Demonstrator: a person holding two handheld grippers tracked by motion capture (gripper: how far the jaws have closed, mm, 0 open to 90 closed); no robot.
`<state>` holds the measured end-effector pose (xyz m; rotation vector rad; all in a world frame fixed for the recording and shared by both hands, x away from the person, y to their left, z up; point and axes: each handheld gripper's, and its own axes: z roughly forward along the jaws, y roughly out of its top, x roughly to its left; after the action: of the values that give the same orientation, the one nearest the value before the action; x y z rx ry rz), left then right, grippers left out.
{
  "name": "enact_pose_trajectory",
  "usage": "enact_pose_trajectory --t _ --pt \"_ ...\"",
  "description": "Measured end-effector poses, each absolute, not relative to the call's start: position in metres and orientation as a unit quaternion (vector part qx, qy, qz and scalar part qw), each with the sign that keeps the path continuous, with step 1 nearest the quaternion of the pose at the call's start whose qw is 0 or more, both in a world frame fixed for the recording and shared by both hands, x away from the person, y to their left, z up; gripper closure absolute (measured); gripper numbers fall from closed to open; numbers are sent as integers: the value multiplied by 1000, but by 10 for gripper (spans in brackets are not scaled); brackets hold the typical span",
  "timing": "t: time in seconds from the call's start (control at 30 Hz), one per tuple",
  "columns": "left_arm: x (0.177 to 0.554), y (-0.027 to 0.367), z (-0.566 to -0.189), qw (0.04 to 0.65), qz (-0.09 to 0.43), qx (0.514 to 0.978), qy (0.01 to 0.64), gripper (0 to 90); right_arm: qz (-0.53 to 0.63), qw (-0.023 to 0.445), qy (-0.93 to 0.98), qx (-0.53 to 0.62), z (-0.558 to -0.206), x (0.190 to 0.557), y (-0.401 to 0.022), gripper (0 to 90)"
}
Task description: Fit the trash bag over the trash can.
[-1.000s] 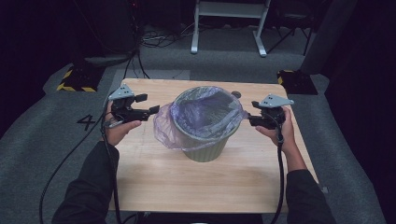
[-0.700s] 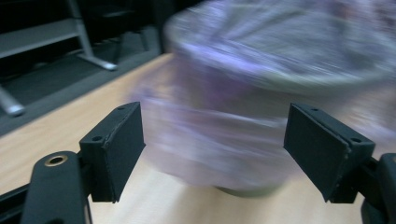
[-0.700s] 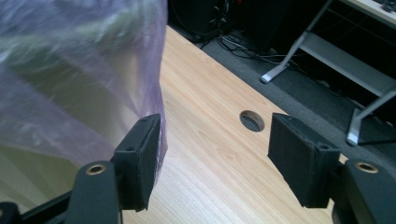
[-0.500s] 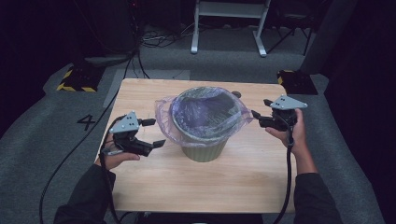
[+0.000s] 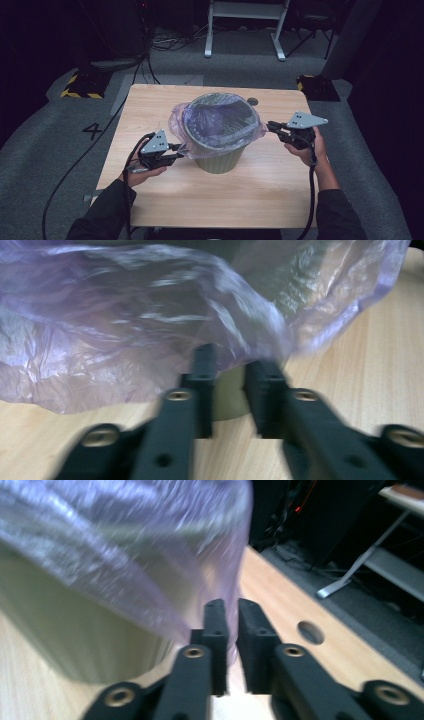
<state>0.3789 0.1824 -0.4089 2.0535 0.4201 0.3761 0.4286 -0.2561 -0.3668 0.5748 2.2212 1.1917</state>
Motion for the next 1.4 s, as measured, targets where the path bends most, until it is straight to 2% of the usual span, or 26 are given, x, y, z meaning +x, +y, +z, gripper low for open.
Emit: enact_pose_trajectory --t 0.03,0.1,0.13,0.57,0.6,0.7,0.73,0.77,0.87,0.93,1.03,1.1,1.17,1.23,1.27,1.3,1.33,1.4 --pt "380 182 -412 484 157 843 174 856 437 272 830 215 -370 428 -255 891" --pt "382 182 -414 485 151 843 176 894 435 267 833 214 -374 428 -255 900" --pt "384 181 -419 486 144 844 174 897 435 253 836 219 -382 429 -255 900" --pt "390 177 -444 457 133 861 181 899 414 236 845 245 -411 433 -256 886" --pt "390 177 -444 459 133 860 182 898 413 244 841 249 -411 432 -257 735" --pt "387 179 -441 464 134 856 182 899 435 250 833 232 -404 420 -260 558" --pt "387 180 -441 465 134 856 183 899 434 262 829 236 -401 416 -260 467" --pt "387 181 -441 465 134 855 184 898 430 273 827 237 -399 411 -259 413" --pt "386 182 -440 465 134 855 185 899 433 291 821 231 -393 402 -258 360" --pt "386 183 -440 470 132 852 188 898 432 322 816 208 -384 390 -250 290" --pt "385 182 -439 469 133 853 187 898 423 333 822 187 -380 386 -240 306" --pt "385 181 -439 469 133 853 185 898 419 346 820 181 -379 385 -232 366" --pt "386 180 -439 469 133 853 186 898 421 344 821 175 -379 385 -228 508" --pt "385 180 -439 468 133 854 184 898 414 345 827 157 -381 385 -225 678" --pt "384 180 -439 470 132 853 183 898 412 341 831 154 -382 384 -224 792" --pt "383 181 -440 470 131 853 184 898 413 330 836 146 -384 385 -225 856" --pt "383 181 -441 469 131 854 183 898 414 325 838 146 -386 385 -225 900" --pt "382 182 -444 468 128 855 185 898 409 316 842 153 -390 387 -226 900"
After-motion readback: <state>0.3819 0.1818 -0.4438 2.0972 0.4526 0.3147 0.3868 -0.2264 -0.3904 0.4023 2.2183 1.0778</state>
